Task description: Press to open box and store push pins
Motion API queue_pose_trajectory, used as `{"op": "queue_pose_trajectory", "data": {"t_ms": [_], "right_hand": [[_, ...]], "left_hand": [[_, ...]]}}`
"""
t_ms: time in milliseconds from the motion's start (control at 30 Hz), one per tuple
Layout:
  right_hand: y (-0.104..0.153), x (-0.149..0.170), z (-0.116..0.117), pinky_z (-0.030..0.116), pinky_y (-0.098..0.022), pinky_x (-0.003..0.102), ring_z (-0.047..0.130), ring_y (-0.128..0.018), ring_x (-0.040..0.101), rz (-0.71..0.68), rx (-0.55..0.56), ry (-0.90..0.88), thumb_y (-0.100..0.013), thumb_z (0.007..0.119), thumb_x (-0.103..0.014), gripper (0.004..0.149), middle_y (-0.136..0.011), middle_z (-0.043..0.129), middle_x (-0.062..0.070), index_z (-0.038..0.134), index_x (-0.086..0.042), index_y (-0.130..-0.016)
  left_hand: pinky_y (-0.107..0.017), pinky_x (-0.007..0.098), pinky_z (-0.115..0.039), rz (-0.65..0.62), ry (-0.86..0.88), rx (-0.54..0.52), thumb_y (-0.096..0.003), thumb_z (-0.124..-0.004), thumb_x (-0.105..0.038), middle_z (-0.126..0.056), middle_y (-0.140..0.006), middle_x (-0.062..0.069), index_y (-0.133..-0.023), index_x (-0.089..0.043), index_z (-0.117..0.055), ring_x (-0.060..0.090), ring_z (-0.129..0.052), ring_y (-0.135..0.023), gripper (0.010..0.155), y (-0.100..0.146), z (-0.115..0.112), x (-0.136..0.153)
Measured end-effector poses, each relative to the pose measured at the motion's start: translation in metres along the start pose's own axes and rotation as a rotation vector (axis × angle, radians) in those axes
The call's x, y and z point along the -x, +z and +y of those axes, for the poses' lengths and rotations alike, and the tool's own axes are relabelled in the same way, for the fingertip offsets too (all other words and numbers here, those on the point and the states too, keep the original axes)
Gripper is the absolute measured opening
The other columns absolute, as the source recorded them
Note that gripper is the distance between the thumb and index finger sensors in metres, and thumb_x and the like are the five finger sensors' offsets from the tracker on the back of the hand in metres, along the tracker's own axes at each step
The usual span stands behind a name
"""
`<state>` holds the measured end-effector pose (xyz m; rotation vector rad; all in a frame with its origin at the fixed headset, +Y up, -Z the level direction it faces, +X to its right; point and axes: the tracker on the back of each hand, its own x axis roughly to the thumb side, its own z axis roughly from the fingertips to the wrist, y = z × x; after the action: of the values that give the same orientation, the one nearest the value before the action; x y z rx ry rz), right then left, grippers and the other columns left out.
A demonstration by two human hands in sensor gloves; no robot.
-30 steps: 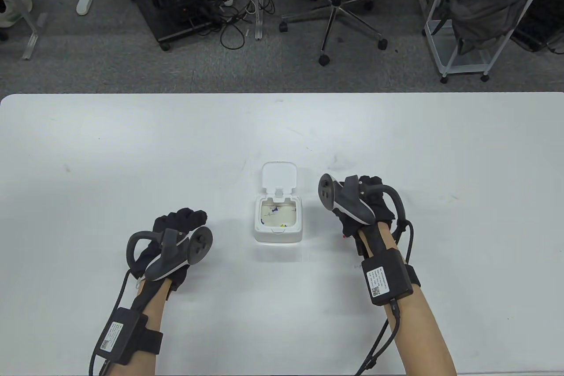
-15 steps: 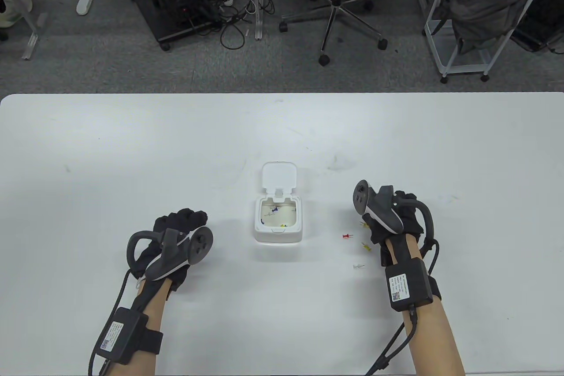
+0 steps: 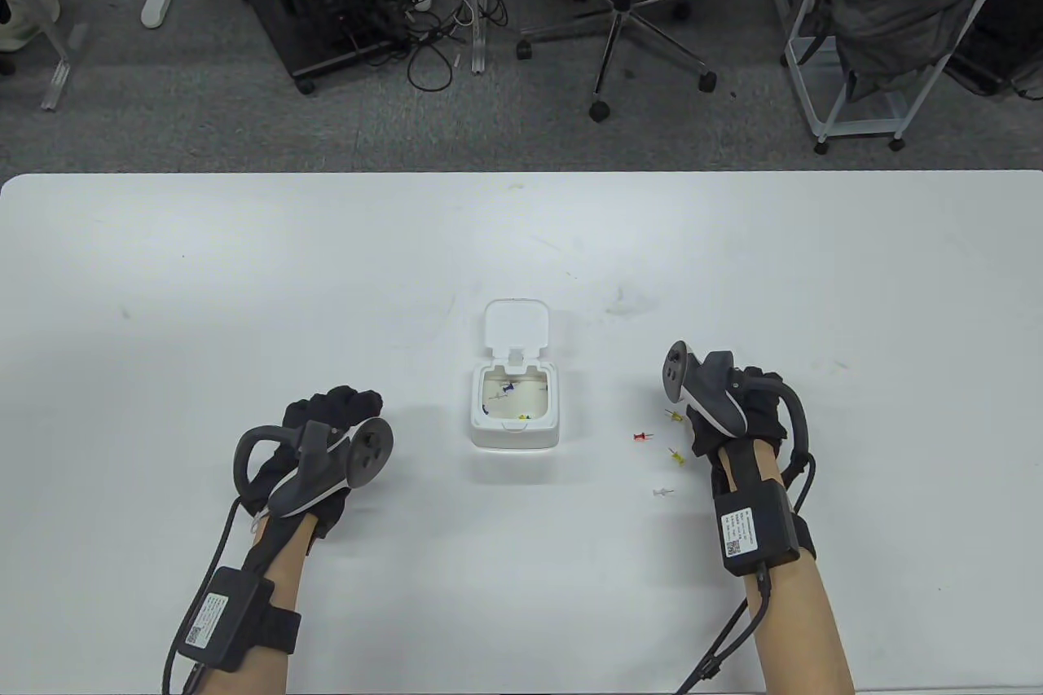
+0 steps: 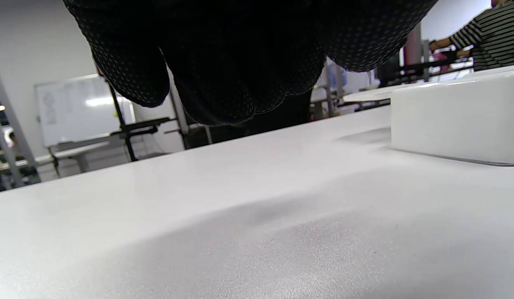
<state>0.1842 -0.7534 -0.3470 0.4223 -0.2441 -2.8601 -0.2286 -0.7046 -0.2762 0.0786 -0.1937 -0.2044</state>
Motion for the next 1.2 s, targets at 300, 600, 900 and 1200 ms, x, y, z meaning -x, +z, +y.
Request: {"op": "queue_pose_trajectory", "data": {"t_ms": [300, 600, 900, 1200], "right_hand": [[-0.003, -0.005, 0.005, 0.062, -0.078, 0.057, 0.089, -0.072, 0.027, 0.002, 0.006, 0.009, -0.037, 0.079, -0.043, 0.041, -0.070, 0.095, -0.005, 0.078, -0.031, -0.076], [-0.009, -0.009, 0.001, 0.062, -0.078, 0.056, 0.089, -0.072, 0.026, -0.013, 0.011, -0.007, -0.037, 0.078, -0.044, 0.042, -0.071, 0.094, -0.007, 0.077, -0.032, -0.077], [0.005, -0.047, -0.043, 0.066, -0.075, 0.056, 0.091, -0.070, 0.025, -0.186, 0.106, -0.031, -0.037, 0.078, -0.046, 0.043, -0.072, 0.094, -0.008, 0.076, -0.031, -0.077], [0.033, -0.109, -0.078, 0.067, -0.073, 0.057, 0.091, -0.070, 0.025, -0.366, 0.197, -0.021, -0.037, 0.077, -0.046, 0.043, -0.072, 0.093, -0.008, 0.076, -0.031, -0.077]], "left_hand": [[-0.072, 0.048, -0.079, 0.000, -0.003, 0.002, -0.0517, -0.069, -0.049, -0.084, -0.099, -0.005, -0.099, -0.031, -0.072, 0.017, -0.098, -0.077, 0.051, 0.000, -0.001, 0.000], [-0.072, 0.048, -0.079, 0.002, -0.003, 0.004, -0.0517, -0.069, -0.050, -0.084, -0.099, -0.005, -0.099, -0.031, -0.072, 0.017, -0.098, -0.077, 0.051, -0.001, -0.001, 0.001], [-0.072, 0.048, -0.080, 0.009, -0.010, 0.006, -0.0517, -0.069, -0.050, -0.084, -0.099, -0.005, -0.099, -0.031, -0.072, 0.017, -0.098, -0.078, 0.051, -0.001, -0.001, 0.002], [-0.072, 0.048, -0.079, 0.009, -0.008, 0.010, -0.0517, -0.069, -0.050, -0.084, -0.099, -0.005, -0.099, -0.032, -0.072, 0.018, -0.098, -0.078, 0.051, -0.001, -0.002, 0.001]]}}
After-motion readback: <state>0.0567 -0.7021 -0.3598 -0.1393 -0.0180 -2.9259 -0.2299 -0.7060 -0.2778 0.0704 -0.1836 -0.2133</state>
